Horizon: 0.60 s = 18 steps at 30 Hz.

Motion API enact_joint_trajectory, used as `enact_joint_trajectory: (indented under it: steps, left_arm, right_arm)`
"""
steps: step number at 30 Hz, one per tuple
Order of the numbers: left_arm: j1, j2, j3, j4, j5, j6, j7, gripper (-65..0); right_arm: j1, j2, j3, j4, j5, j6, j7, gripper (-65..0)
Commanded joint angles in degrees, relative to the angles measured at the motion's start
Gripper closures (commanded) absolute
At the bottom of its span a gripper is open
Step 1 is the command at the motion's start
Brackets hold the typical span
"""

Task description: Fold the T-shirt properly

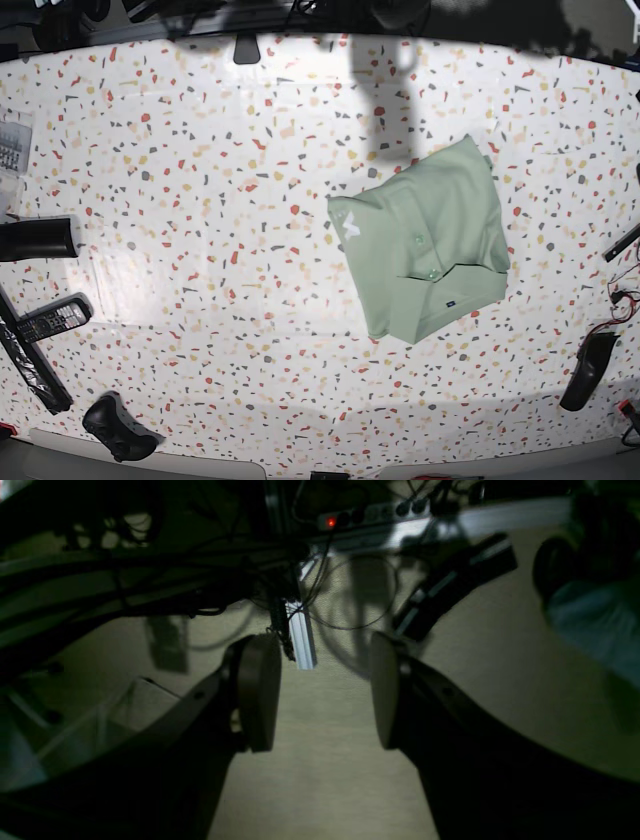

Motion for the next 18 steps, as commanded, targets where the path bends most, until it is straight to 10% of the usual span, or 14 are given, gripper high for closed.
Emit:
enact_joint_trajectory:
  steps: [1, 8, 18]
  left_arm:
    - [1.01, -0.48, -0.57, -0.48, -0.57, -2.47, -0.79, -29.1]
    - [0.90, -0.48, 2.95, -6.56, -11.41, -26.43, -4.63, -29.1]
    - [-16.79, 3.78, 18.95, -31.41, -9.07, -27.17, -12.74, -29.0]
  right_arm:
    - [-1.01, 0.94, -0.28, -1.11, 0.59, 0.36, 0.59, -28.0]
    - [-0.79, 5.86, -12.50, -11.78, -1.51, 0.36, 4.63, -28.0]
    - [15.37, 7.69, -34.45, -30.82, -15.87, 0.36, 11.65, -28.0]
